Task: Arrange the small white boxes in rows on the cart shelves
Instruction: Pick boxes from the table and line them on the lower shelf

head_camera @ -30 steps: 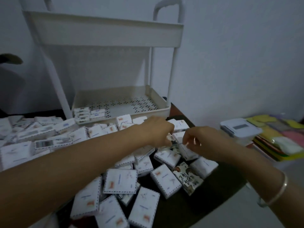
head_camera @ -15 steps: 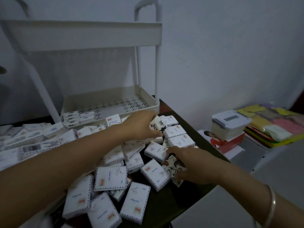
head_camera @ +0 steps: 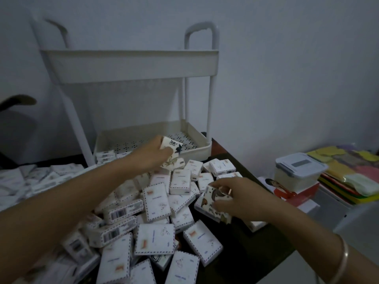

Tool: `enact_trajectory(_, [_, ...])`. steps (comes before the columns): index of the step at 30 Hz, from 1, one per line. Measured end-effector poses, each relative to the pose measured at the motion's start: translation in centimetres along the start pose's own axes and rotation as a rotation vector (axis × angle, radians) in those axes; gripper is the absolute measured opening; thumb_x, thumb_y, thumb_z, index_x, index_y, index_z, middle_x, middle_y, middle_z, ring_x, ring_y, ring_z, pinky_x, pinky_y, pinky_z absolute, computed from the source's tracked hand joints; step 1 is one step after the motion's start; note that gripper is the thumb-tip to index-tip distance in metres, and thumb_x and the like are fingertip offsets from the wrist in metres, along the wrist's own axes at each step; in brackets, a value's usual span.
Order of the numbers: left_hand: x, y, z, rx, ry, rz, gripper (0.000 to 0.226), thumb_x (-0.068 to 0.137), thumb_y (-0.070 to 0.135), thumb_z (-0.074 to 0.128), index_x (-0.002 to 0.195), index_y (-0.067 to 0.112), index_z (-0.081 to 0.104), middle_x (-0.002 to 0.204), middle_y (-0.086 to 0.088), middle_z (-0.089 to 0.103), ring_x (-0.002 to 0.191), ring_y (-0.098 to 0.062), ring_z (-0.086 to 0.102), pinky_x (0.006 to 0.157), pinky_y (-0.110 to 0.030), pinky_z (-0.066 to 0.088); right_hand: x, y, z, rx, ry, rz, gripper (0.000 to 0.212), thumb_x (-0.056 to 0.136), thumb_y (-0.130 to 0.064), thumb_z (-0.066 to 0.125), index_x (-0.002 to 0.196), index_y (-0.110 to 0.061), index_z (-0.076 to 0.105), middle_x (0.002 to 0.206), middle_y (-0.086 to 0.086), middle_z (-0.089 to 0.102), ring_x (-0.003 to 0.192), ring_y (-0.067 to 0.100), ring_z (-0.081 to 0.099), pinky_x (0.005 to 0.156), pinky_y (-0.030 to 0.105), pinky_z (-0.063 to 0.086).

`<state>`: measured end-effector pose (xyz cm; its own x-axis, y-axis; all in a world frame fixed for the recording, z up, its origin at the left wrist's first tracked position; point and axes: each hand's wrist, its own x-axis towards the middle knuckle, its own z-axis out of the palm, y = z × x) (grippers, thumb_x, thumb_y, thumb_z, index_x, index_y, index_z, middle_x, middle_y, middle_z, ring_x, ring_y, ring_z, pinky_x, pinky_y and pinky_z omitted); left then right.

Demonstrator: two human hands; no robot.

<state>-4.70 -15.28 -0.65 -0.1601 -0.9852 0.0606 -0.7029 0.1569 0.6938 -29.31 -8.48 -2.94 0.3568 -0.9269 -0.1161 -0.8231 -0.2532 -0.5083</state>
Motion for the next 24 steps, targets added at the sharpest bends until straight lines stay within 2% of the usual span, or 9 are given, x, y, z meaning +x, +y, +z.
enact_trajectory(2, [0.5,-1.0,-2.0,0.047,0.141,0.01,0.012,0.097,0.03,0.049,0.106,0.022,0.048,0.092,0.001,0.06,0.075,-0.015,0.058,0.058,-0.031,0.049,1.3,-1.0,0.0,0.051,0.032,-0.029,0.056,0.089,-0.04,0.06,0.141,-0.037,0.042,0.136,-0.008,0.053,0.077,-0.002,0.062,0.064,0.011,0.047])
enact_trajectory(4, [1.4,-2.1,-4.5,0.187,0.319,0.017,0.014,0.092,0.027,0.057,0.099,0.018,0.05,0.09,-0.001,0.06,0.076,-0.021,0.059,0.065,-0.037,0.05,2.7,-2.1,0.1,0.2,0.028,-0.027,0.057,0.09,-0.036,0.06,0.143,-0.036,0.04,0.134,-0.007,0.051,0.066,0.003,0.069,0.058,0.016,0.055])
enact_trajectory(6, [2.3,-3.0,-7.2,0.305,0.39,0.004,0.017,0.087,0.023,0.063,0.097,0.017,0.052,0.09,-0.004,0.06,0.079,-0.026,0.059,0.07,-0.039,0.05,4.4,-3.3,0.3,0.304,0.035,-0.024,0.056,0.09,-0.033,0.062,0.142,-0.032,0.042,0.114,-0.013,0.054,0.061,0.008,0.07,0.057,0.024,0.059])
enact_trajectory(10, [3.2,-5.2,-11.0,0.481,0.368,0.01,0.028,0.084,0.02,0.067,0.111,0.017,0.057,0.099,-0.007,0.064,0.082,-0.024,0.058,0.066,-0.031,0.044,7.8,-6.1,0.4,0.385,0.04,-0.079,0.053,0.092,-0.032,0.062,0.141,-0.028,0.043,0.086,-0.013,0.061,0.057,0.012,0.07,0.051,0.026,0.057])
enact_trajectory(12, [3.4,-6.1,-11.7,0.614,0.351,0.018,0.036,0.086,0.018,0.065,0.121,0.02,0.055,0.104,-0.008,0.064,0.085,-0.025,0.058,0.066,-0.029,0.04,9.6,-7.5,0.3,0.384,0.045,-0.131,0.055,0.092,-0.035,0.061,0.143,-0.029,0.04,0.095,-0.013,0.064,0.071,0.014,0.073,0.062,0.028,0.059])
enact_trajectory(15, [4.3,-6.7,-11.8,0.802,0.307,0.02,0.027,0.089,0.017,0.059,0.116,0.015,0.056,0.106,-0.01,0.065,0.089,-0.026,0.058,0.065,-0.029,0.038,12.7,-8.9,0.1,0.143,0.151,-0.231,0.055,0.092,-0.043,0.058,0.142,-0.031,0.04,0.126,-0.011,0.058,0.114,0.013,0.059,0.091,0.028,0.047])
enact_trajectory(20, [6.4,-6.4,-11.2,1.115,0.227,-0.026,0.023,0.085,0.011,0.059,0.107,0.01,0.052,0.102,-0.009,0.062,0.086,-0.025,0.059,0.066,-0.028,0.035,17.4,-10.2,0.6,0.398,0.286,-0.221,0.036,0.081,-0.028,0.075,0.107,-0.026,0.049,0.093,-0.014,0.059,0.082,0.011,0.065,0.068,0.031,0.054])
enact_trajectory(22, [7.1,-6.7,-11.2,1.184,0.162,-0.062,0.024,0.085,0.011,0.059,0.108,0.01,0.052,0.101,-0.009,0.062,0.084,-0.024,0.058,0.07,-0.029,0.036,19.1,-10.1,0.8,0.476,0.3,-0.211,0.028,0.081,-0.023,0.074,0.097,-0.027,0.051,0.096,-0.008,0.062,0.081,0.016,0.067,0.067,0.036,0.055])
enact_trajectory(24, [7.7,-7.3,-11.3,1.176,0.065,-0.098,0.028,0.087,0.009,0.058,0.114,0.008,0.051,0.106,-0.012,0.061,0.092,-0.025,0.058,0.071,-0.03,0.039,20.6,-10.2,0.8,0.499,0.302,-0.203,0.024,0.083,-0.021,0.073,0.1,-0.025,0.056,0.094,-0.002,0.063,0.077,0.016,0.068,0.072,0.04,0.058])
